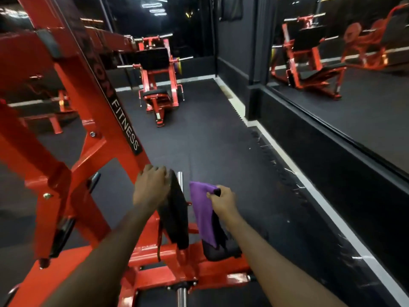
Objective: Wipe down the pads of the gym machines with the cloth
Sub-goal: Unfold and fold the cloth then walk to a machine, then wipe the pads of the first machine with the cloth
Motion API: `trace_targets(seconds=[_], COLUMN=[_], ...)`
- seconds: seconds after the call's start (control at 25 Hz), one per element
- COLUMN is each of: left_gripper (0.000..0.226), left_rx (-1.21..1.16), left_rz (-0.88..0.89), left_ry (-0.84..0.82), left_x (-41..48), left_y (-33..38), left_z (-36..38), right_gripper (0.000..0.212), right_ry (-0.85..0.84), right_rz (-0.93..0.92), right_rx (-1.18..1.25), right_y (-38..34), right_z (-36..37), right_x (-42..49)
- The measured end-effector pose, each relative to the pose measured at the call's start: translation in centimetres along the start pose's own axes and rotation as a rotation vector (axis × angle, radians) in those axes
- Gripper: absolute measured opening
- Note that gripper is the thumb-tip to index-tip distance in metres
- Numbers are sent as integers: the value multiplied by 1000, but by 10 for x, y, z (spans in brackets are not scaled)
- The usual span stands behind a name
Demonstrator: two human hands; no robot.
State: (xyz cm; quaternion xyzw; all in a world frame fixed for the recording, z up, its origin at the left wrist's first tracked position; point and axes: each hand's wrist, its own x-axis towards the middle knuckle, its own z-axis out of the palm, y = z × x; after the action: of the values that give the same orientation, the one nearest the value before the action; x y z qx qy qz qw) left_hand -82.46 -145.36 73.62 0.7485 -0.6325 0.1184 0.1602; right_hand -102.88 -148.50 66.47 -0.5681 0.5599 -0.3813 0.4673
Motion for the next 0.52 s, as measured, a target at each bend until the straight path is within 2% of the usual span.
trace_targets(seconds=[0.16, 0.24, 0.32, 0.4, 0.52], left_gripper=[23, 45, 60, 62, 62], left_rx=[453, 638, 798, 901, 1029], left_rz=[138, 153, 131, 124, 213], left_ry=[-87, -163, -210, -272, -271], left_x=[62, 82, 93, 101, 108], left_y=[-37, -47, -49, -48, -55], left_z=[26, 35, 43, 51, 59], right_gripper=[9, 18, 12, 37, 60], right_ry=[-70, -188, -343, -399, -302], right_rz=[50, 26, -38, -173, -288], right_rx=[74, 83, 94, 91, 39], right_y=[2, 6, 16, 37, 55], right_z=[48, 72, 98, 122, 147], right_x=[59, 78, 91, 98, 101])
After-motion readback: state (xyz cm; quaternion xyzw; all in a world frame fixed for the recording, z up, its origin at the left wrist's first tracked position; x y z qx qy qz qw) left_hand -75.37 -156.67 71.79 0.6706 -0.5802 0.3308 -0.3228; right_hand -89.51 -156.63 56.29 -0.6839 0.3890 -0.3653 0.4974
